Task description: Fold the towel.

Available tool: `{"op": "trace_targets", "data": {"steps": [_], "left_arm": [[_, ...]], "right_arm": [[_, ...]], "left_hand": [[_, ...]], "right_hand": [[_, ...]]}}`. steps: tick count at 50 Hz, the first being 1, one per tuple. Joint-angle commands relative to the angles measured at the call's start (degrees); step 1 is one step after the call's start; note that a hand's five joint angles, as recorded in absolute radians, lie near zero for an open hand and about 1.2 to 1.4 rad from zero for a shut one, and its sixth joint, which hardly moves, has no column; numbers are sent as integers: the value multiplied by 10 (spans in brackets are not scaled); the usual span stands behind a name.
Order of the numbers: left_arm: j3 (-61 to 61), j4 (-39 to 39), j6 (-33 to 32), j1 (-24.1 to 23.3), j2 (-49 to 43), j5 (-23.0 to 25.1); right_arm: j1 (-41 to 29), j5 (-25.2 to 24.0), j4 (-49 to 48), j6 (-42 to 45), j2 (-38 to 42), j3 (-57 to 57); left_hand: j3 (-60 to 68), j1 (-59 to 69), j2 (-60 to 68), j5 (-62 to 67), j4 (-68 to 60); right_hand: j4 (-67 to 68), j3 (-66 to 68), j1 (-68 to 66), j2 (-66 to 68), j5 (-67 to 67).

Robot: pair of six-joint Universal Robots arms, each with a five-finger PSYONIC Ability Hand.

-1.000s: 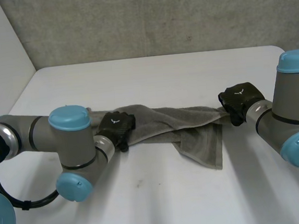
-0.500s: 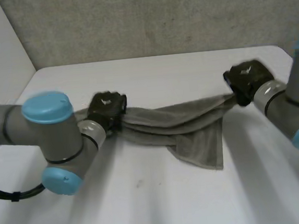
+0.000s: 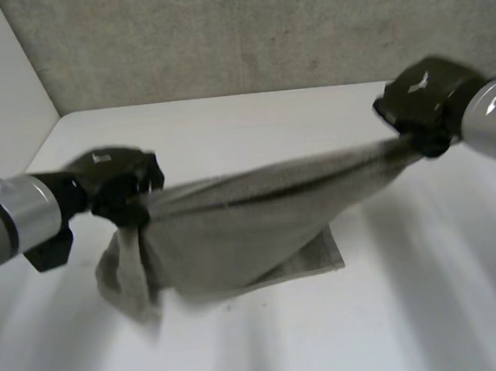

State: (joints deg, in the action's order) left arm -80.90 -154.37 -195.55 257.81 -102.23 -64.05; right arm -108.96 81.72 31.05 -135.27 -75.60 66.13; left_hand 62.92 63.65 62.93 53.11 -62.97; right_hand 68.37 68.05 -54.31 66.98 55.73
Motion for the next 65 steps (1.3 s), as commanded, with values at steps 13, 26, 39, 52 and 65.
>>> {"op": "trace_targets", "data": {"steps": [13, 26, 39, 52, 65], "left_arm": [[189, -182, -98, -6, -228, -21], [101, -674, -45, -21, -76, -104], [-15, -514, -19, -19, -53, -76], [-95, -364, -136, -5, -163, -53], [-116, -339, -200, 4, -192, -58]], "right_arm": [[-57, 106, -205, 1, 217, -160], [-62, 145, -604, -36, 71, -101], [-67, 121, -432, -41, 54, 45], [-66, 118, -356, -53, 143, 178], [-58, 87, -357, -60, 110, 264]], "left_hand": [[31, 24, 31, 29, -31], [171, 163, 171, 169, -170], [171, 163, 171, 169, -170], [134, 127, 134, 132, -134], [-75, -82, -75, -76, 75]], "right_hand": [[116, 119, -257, 130, 143], [116, 119, -257, 130, 143], [116, 119, -257, 130, 143], [116, 119, -257, 130, 143], [116, 119, -257, 130, 143]]}}
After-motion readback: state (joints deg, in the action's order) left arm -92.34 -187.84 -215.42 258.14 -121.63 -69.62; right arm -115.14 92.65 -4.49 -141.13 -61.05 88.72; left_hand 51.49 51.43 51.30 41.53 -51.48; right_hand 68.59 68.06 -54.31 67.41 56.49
